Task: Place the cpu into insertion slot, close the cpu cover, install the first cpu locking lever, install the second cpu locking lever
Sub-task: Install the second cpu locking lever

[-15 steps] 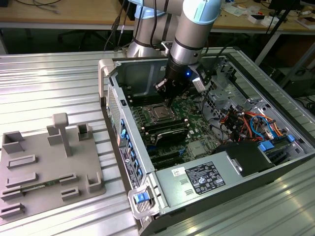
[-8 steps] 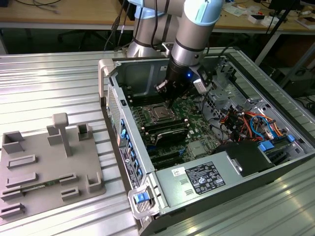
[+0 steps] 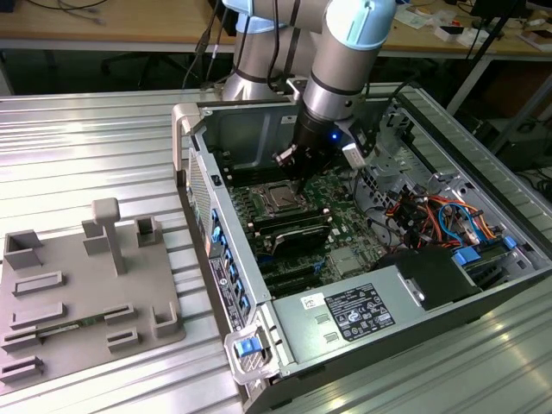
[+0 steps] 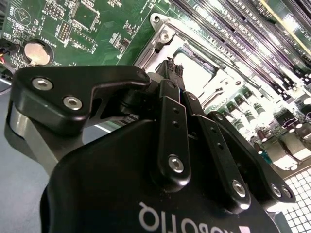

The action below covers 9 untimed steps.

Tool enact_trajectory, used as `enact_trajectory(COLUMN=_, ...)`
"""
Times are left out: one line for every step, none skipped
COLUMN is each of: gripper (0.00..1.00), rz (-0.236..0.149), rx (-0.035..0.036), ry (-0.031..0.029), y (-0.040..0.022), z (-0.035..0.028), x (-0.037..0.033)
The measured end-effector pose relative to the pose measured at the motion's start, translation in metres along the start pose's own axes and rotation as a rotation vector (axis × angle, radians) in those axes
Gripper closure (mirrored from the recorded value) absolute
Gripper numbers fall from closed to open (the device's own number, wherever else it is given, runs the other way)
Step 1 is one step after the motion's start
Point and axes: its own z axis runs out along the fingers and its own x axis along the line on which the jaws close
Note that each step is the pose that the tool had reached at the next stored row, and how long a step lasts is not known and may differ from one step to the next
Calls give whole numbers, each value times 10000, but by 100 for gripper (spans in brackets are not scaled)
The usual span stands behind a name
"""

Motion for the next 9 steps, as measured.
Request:
enact_trajectory(gripper=89, rz=1, rx=2, ry=3, y=0, z=-4, x=0)
enact_trajectory(gripper=89, rz=2, rx=6, ry=6, y=-1, z=-12, x=1)
enact_trajectory(gripper=89, rz=1, rx=14, ry=6, y=-1, z=-22, x=0)
enact_trajectory(gripper=89, rz=0, rx=25, ry=7, y=-2, z=-33, x=0)
enact_trajectory(gripper=89, rz=0, rx=32, ry=7, y=-3, z=-42, x=0)
enact_trajectory(gripper=89, rz=-1, rx=39, ry=8, y=-5, z=-53, x=0)
enact_trajectory(gripper=89, rz=-2, rx=38, ry=7, y=-9, z=-59, x=0)
enact_trajectory(gripper=89, rz=-2, rx=39, ry=7, y=-19, z=-64, x=1)
enact_trajectory(gripper=89, rz=0, rx=39, ry=7, y=-29, z=-68, x=2)
